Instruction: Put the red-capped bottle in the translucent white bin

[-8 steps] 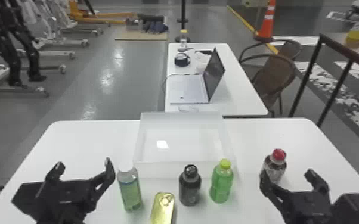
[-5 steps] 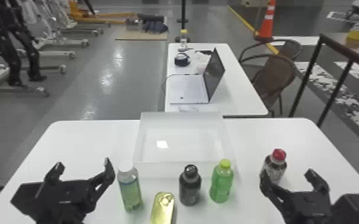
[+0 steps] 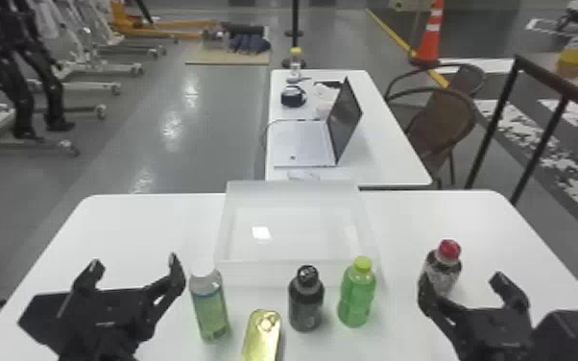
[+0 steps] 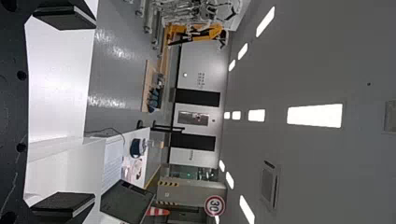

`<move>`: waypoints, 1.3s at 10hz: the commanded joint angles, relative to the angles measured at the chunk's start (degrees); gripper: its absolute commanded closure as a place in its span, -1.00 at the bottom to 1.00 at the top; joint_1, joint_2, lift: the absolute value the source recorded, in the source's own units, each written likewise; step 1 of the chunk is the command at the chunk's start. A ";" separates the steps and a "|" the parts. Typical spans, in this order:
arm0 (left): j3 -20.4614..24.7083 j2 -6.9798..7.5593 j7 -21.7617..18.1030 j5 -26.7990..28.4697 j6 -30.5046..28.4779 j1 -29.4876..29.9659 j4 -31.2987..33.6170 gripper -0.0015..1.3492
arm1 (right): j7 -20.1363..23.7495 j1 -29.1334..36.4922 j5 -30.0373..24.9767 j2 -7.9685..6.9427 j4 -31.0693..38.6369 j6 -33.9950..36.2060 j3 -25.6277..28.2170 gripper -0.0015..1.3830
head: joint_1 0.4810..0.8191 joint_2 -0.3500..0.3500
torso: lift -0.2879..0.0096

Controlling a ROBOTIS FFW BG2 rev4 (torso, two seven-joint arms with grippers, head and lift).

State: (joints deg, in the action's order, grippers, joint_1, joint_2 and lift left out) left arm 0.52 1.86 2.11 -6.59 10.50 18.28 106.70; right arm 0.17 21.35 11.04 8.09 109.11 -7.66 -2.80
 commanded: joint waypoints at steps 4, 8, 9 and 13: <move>0.00 -0.01 0.00 0.09 -0.30 0.09 -0.09 -0.98 | 0.09 0.27 2.85 0.70 -7.42 -4.91 1.05 -0.85 | -0.60 0.00 | 0.26; 0.00 -0.19 0.00 0.00 -0.04 0.09 -0.26 -0.98 | 0.09 -0.35 2.23 1.14 -14.98 -8.42 4.47 -0.85 | -0.60 0.00 | 0.26; 0.00 -0.19 0.00 0.00 0.05 0.09 -0.26 -0.98 | 1.41 -1.23 1.79 1.23 -17.09 -9.04 5.53 -0.85 | -0.60 0.00 | 0.26; 0.00 -0.19 0.00 -0.26 0.23 0.09 -0.35 -0.98 | 8.70 -6.94 -1.11 1.14 -26.23 -10.89 10.80 -0.85 | -0.60 0.00 | 0.26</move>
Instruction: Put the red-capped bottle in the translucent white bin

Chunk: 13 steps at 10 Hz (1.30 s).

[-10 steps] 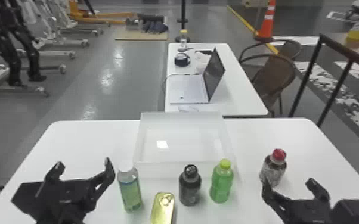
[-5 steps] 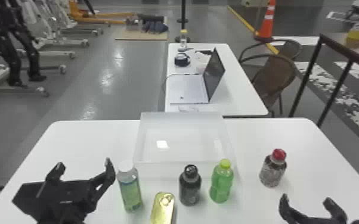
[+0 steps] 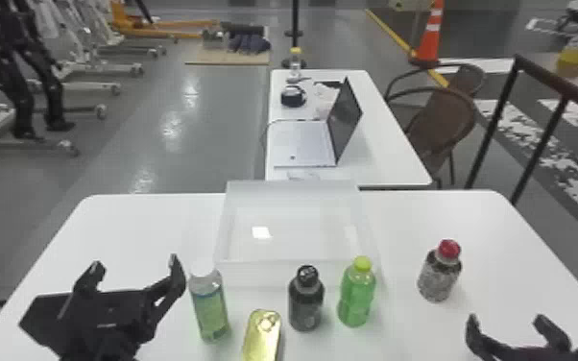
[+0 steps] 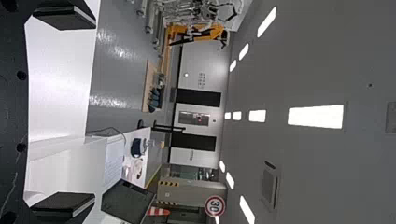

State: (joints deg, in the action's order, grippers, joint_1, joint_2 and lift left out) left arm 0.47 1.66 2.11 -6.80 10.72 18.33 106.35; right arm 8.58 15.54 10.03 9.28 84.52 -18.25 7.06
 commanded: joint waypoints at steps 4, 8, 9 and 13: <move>0.06 0.01 0.00 -0.23 0.18 0.12 0.00 -0.98 | 7.33 -7.63 -1.42 0.13 -8.14 -0.39 3.31 -0.85 | -0.60 0.00 | 0.26; 0.06 -0.08 0.00 -0.50 0.71 0.04 0.00 -0.98 | 12.34 -12.20 -0.10 0.66 -14.82 -1.00 3.66 -0.85 | -0.60 0.00 | 0.26; 0.15 -0.08 0.00 -0.59 0.88 0.12 0.00 -0.98 | 13.66 -13.07 1.13 0.57 -17.45 -1.88 3.40 -0.85 | -0.60 0.00 | 0.26; 0.15 -0.08 -0.26 -0.94 0.88 0.04 -0.18 -0.98 | 19.37 -19.14 -0.27 -1.10 -25.36 -4.17 3.40 -0.85 | -0.60 0.00 | 0.26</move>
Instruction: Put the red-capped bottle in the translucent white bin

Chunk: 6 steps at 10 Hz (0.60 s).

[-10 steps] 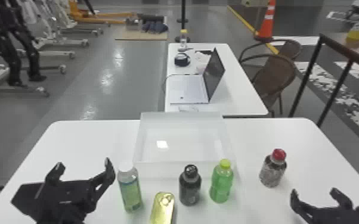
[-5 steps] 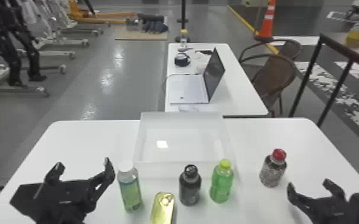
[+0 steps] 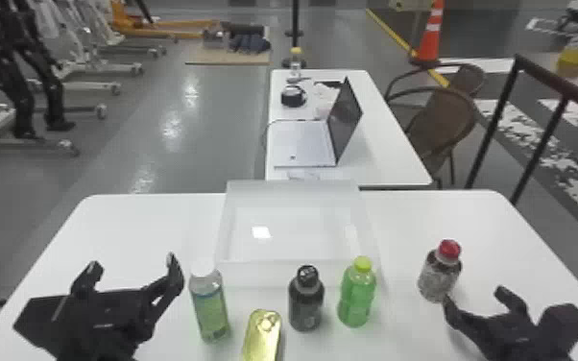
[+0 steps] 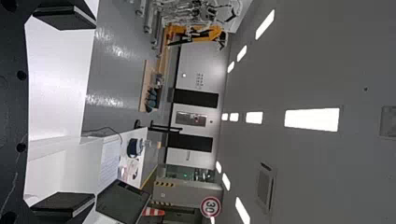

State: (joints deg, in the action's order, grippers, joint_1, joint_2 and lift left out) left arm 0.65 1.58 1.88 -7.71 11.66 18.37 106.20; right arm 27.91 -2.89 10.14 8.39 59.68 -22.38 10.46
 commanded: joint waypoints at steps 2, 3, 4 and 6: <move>-0.12 0.00 -0.13 -0.02 -0.06 -0.18 -0.20 -0.98 | 0.21 -2.73 -0.91 -0.13 -0.88 0.75 0.00 -0.85 | -0.60 0.00 | 0.26; -0.21 0.00 -0.21 -0.11 -0.06 -0.26 -0.29 -0.98 | 0.21 -4.23 -1.35 0.05 -1.76 1.19 0.00 -0.85 | -0.60 0.00 | 0.26; -0.21 0.00 -0.39 -0.11 0.03 -0.44 -0.38 -0.98 | 0.39 -5.81 -1.79 0.31 -3.16 1.28 0.00 -0.85 | -0.60 0.00 | 0.26; -0.21 0.00 -0.57 -0.37 0.20 -0.62 -0.47 -0.98 | 2.41 -9.76 -1.61 0.49 -8.00 1.28 0.00 -0.85 | -0.60 0.00 | 0.26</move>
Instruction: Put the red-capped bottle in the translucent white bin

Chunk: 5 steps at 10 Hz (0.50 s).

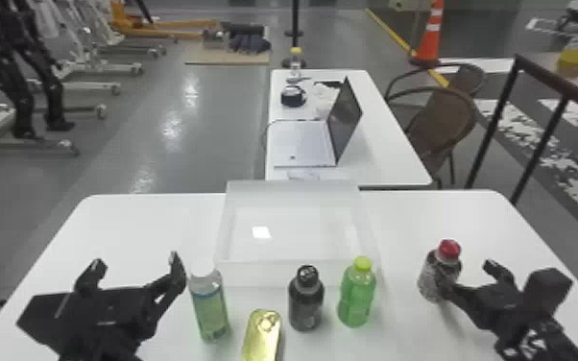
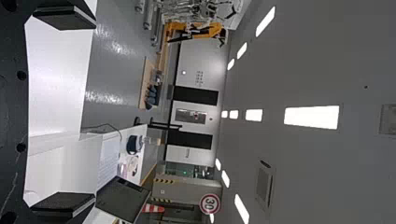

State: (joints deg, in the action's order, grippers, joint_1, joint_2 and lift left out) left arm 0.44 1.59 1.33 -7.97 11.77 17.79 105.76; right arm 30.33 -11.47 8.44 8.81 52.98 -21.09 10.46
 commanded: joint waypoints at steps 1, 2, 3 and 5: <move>0.09 -0.01 -0.01 -0.21 0.27 -0.12 -0.03 -0.98 | 1.32 -3.64 0.79 0.42 -3.41 0.00 0.00 -0.85 | -0.60 0.00 | 0.26; 0.09 -0.01 -0.18 -0.29 0.45 -0.12 -0.21 -0.98 | 3.60 -5.84 0.00 0.59 -6.40 0.00 -0.09 -0.85 | -0.60 0.00 | 0.26; 0.00 -0.01 -0.36 -0.38 0.45 -0.21 -0.29 -0.98 | 4.66 -7.60 -0.79 0.59 -8.77 0.00 -0.09 -0.85 | -0.60 0.00 | 0.26; 0.09 -0.19 -0.97 -0.91 0.36 -0.21 -0.56 -0.98 | 5.18 -9.53 -4.74 0.86 -9.38 3.78 -1.58 -0.86 | -0.60 0.00 | 0.26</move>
State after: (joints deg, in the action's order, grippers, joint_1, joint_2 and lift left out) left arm 0.49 1.44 0.38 -8.73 12.14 17.59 105.26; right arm 35.53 -20.55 5.46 9.62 43.47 -18.47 9.06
